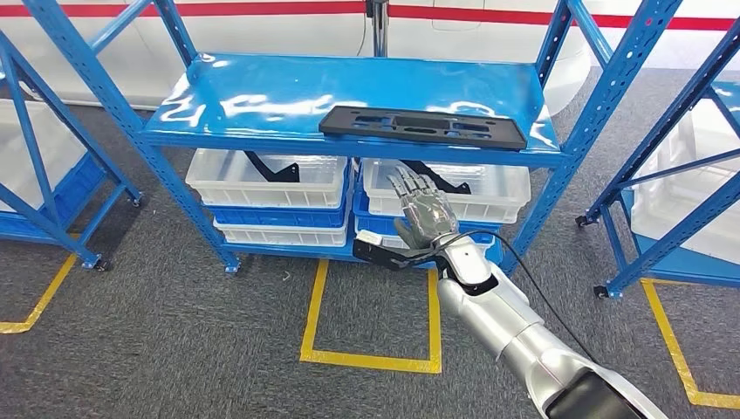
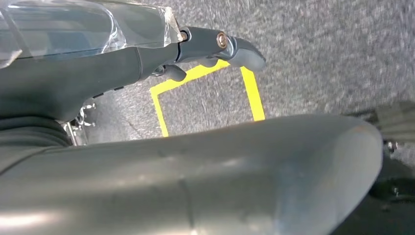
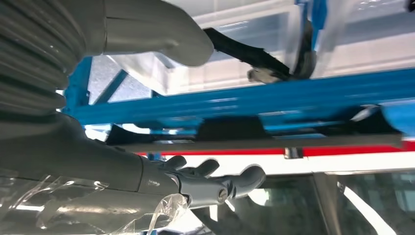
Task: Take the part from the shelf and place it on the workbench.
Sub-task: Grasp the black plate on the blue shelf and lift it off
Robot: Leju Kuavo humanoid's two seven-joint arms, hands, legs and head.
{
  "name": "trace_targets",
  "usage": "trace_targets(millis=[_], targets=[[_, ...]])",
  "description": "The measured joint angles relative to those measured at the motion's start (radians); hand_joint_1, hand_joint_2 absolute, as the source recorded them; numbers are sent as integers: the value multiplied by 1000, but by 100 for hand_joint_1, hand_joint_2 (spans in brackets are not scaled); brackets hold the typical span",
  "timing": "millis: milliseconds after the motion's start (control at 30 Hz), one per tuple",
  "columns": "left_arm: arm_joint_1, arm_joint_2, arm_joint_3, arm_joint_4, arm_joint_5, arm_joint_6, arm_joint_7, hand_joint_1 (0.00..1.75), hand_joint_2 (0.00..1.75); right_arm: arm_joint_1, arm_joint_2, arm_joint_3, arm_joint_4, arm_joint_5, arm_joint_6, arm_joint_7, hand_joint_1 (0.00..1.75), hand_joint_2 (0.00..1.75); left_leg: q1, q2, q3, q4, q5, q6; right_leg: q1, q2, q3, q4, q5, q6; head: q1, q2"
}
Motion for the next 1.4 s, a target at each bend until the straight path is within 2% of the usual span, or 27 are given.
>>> trace_targets(millis=[67, 133, 167, 267, 300, 333, 367, 433, 467, 500, 533, 600, 700, 733, 767, 833, 867, 900, 933, 967, 1000, 1033, 1067, 1100, 1167, 1200, 1400], targets=[[1, 0, 0, 0, -1, 0, 1, 0, 0, -1, -3, 0, 2, 1, -4, 4, 0, 175, 2, 1, 0, 1, -5, -9, 0, 2, 1, 0, -1, -8, 0, 0], [0, 0, 0, 0, -3, -1, 1, 0, 0, -5, -5, 0, 4, 5, -7, 10, 0, 175, 5, 3, -15, 36, -28, -20, -3, 4, 7, -3, -3, -19, 0, 0], [0, 0, 0, 0, -3, -1, 1, 0, 0, -6, -5, 0, 4, 9, -8, 14, 0, 175, 7, 4, -38, 82, -51, -25, -5, 4, 10, -4, -5, -23, 0, 0], [0, 0, 0, 0, -6, -1, 1, 0, 0, -5, -7, 0, 5, 23, -9, 26, 0, 175, 10, 4, -170, 314, -132, -34, -3, 4, 16, -3, -13, -32, 0, 0], [2, 0, 0, 0, -8, -2, 1, 0, 0, -4, -8, 0, 6, 29, -9, 29, 0, 175, 10, 4, -203, 360, -137, -35, -2, 5, 18, -3, -16, -33, 0, 0], [3, 0, 0, 0, -10, -2, 1, 0, 0, -4, -10, 0, 7, 34, -10, 30, 0, 175, 9, 4, -213, 360, -122, -34, -1, 5, 21, -3, -19, -33, 0, 0], [4, 0, 0, 0, -13, -2, 1, 0, 0, -4, -11, 0, 8, 38, -10, 30, 0, 175, 9, 4, -200, 317, -89, -31, 0, 6, 26, -3, -22, -32, 0, 0], [3, 1, 0, 1, -18, -3, 0, 0, 0, -6, -11, 0, 8, 44, -13, 30, 0, 175, 4, 3, -125, 146, -1, -16, 1, 7, 39, -4, -30, -30, 0, 0], [2, 2, 0, 1, -20, -3, -1, 0, 0, -7, -11, 0, 8, 47, -16, 30, 0, 175, 1, 5, -88, 71, 31, -7, 1, 8, 44, -5, -34, -28, 0, 0], [1, 3, 0, 2, -21, -4, -1, 0, 0, -10, -12, 0, 9, 50, -20, 31, 0, 175, -3, 6, -61, 15, 51, -1, 2, 11, 46, -4, -39, -25, 0, 0], [0, 4, 0, 3, -21, -4, -1, 0, 0, -11, -13, 0, 9, 56, -26, 33, 0, 175, -6, 7, -49, -7, 55, 1, 1, 13, 46, -4, -43, -23, 0, 0], [0, 3, 0, 4, -22, -4, -2, 0, 0, -13, -13, 0, 9, 71, -39, 37, 0, 175, -11, 9, -47, -10, 51, 0, 2, 17, 46, -2, -50, -17, 0, 0], [0, 3, 0, 4, -22, -4, -2, 0, 0, -18, -11, 0, 9, 86, -52, 42, 0, 175, -4, 9, -36, -9, 43, 10, 1, 13, 46, 24, -72, -2, 0, 0], [-1, 3, 0, 4, -22, -4, -2, 0, 0, -20, -11, 0, 8, 88, -54, 43, 0, 175, 0, 9, -30, -10, 40, 14, 0, 10, 29, 62, -92, 4, 0, 0], [-2, 3, 0, 4, -22, -4, -2, 0, 0, -21, -12, 0, 8, 91, -56, 44, 0, 175, 3, 10, -26, -10, 37, 18, -1, 7, -9, 136, -124, 10, 0, 0], [-1, 3, 0, 4, -22, -5, -2, 0, 0, -21, -13, 0, 9, 105, -60, 46, 0, 175, 7, 9, -20, -10, 29, 21, -3, 5, -113, 310, -185, 18, 0, 0], [0, 3, 0, 4, -21, -5, -2, 0, 0, -20, -14, 0, 9, 112, -61, 47, 0, 175, 10, 9, -17, -10, 25, 20, -4, 4, -156, 372, -198, 20, 0, 0], [2, 2, 0, 4, -21, -6, -2, 0, 0, -20, -15, 0, 9, 118, -61, 49, 0, 175, 13, 8, -11, -9, 20, 17, -6, 4, -168, 375, -179, 21, 0, 0], [3, 2, 0, 4, -22, -6, -2, 0, 0, -20, -16, 0, 8, 121, -59, 49, 0, 175, 16, 7, -3, -9, 15, 13, -7, 3, -157, 333, -141, 22, 0, 0], [4, 2, 0, 4, -22, -6, -2, 0, 0, -21, -16, 0, 8, 124, -55, 49, 0, 175, 20, 5, 7, -9, 8, 7, -9, 1, -127, 259, -92, 22, 0, 0], [3, 2, 0, 4, -22, -7, -2, 0, 0, -22, -15, 0, 6, 126, -49, 49, 0, 175, 24, 5, 17, -10, 1, 0, -12, -1, -83, 163, -40, 24, 0, 0], [3, 3, 0, 5, -22, -7, -2, 0, 0, -23, -16, 0, 5, 127, -44, 49, 0, 175, 25, 4, 25, -11, -6, -6, -13, -2, -47, 88, -9, 26, 0, 0], [1, 4, 0, 6, -22, -7, -2, 0, 0, -24, -14, 1, 4, 128, -37, 46, 0, 175, 25, 4, 30, -13, -12, -13, -14, -2, -22, 34, 8, 24, 0, 0], [0, 5, 0, 6, -22, -7, -2, 0, 0, -24, -12, 1, 3, 129, -31, 43, 0, 175, 24, 4, 34, -16, -17, -19, -13, -1, -8, 5, 12, 20, 0, 0], [0, 6, 0, 7, -21, -7, -2, 0, 0, -23, -7, 1, 2, 128, -20, 35, 0, 175, 23, 4, 38, -25, -22, -27, -8, 4, -6, 1, 3, 5, 0, 0], [0, 6, 0, 7, -21, -7, -2, 0, 0, -22, -6, 1, 2, 127, -18, 33, 0, 175, 24, 4, 41, -28, -23, -30, -7, 4, -6, 1, 1, 1, 0, 0], [-1, 6, 0, 7, -22, -8, -3, 0, 0, -22, -2, 2, 2, 127, -15, 29, 0, 175, 26, 5, 42, -24, -29, -33, -7, 5, -2, -1, -1, -7, 0, 0]])
